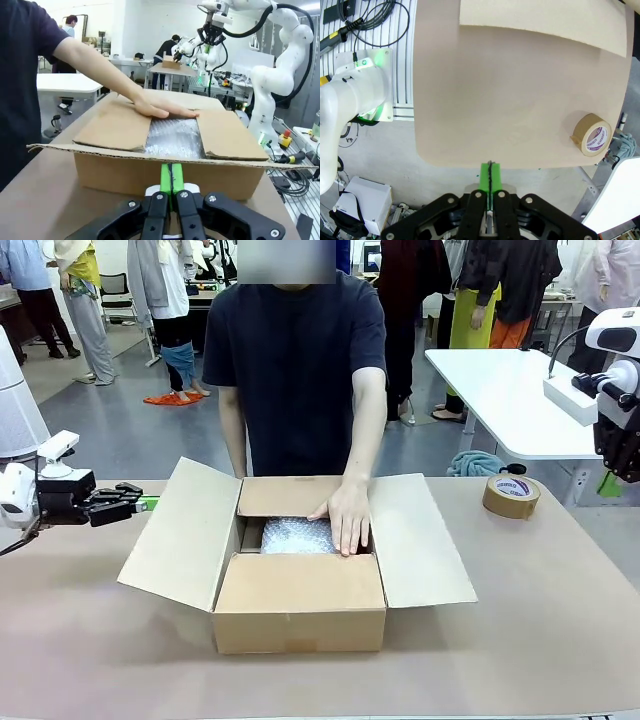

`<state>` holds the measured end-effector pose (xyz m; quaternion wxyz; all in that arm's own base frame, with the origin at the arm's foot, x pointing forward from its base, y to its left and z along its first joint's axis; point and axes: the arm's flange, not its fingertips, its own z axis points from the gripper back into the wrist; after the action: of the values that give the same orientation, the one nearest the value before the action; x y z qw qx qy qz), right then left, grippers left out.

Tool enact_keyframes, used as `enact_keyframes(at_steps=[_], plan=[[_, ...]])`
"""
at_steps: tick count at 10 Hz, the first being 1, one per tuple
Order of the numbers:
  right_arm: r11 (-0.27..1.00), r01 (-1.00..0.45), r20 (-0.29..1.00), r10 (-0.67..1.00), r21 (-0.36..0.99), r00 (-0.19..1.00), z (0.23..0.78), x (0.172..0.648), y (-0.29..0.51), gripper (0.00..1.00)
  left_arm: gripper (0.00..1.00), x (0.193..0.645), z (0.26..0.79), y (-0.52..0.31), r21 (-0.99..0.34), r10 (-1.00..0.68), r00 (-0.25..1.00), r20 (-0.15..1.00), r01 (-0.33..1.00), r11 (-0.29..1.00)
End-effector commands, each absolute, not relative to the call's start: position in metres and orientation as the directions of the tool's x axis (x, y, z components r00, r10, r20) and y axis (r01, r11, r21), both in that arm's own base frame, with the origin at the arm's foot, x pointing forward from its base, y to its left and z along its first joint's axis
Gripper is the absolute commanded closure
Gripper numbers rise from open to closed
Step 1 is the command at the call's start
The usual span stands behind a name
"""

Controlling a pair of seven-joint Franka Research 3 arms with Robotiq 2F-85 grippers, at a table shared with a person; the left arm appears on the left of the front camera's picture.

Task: Wrap the clocks to prevent damage.
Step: Push the right (or left) flap of the Package Box to close it.

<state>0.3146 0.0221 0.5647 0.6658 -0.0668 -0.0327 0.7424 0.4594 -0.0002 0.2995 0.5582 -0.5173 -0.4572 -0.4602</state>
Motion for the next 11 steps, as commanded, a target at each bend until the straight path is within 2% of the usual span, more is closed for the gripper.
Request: enact_keyframes(at_steps=[1, 4, 8, 11], plan=[[-0.126, -0.983, -0.037, 0.992, -0.134, -0.122, 0.563, 0.314, 0.022, 0.99, 1.00, 0.460, 0.291, -0.016, -0.120, -0.040, 0.121, 0.992, 0.993, 0.015], [-0.126, -0.983, -0.037, 0.992, -0.134, -0.122, 0.563, 0.314, 0.022, 0.99, 1.00, 0.463, 0.286, -0.036, -0.135, -0.044, 0.134, 0.990, 0.991, -0.019], [-0.126, -0.983, -0.037, 0.992, -0.134, -0.122, 0.563, 0.314, 0.022, 0.99, 1.00, 0.469, 0.300, -0.071, -0.034, 0.012, 0.034, 0.999, 0.999, -0.034], [-0.126, -0.983, -0.037, 0.992, -0.134, -0.122, 0.563, 0.314, 0.022, 0.99, 1.00, 0.471, 0.302, -0.100, -0.018, -0.011, 0.017, 1.000, 0.997, -0.080]])
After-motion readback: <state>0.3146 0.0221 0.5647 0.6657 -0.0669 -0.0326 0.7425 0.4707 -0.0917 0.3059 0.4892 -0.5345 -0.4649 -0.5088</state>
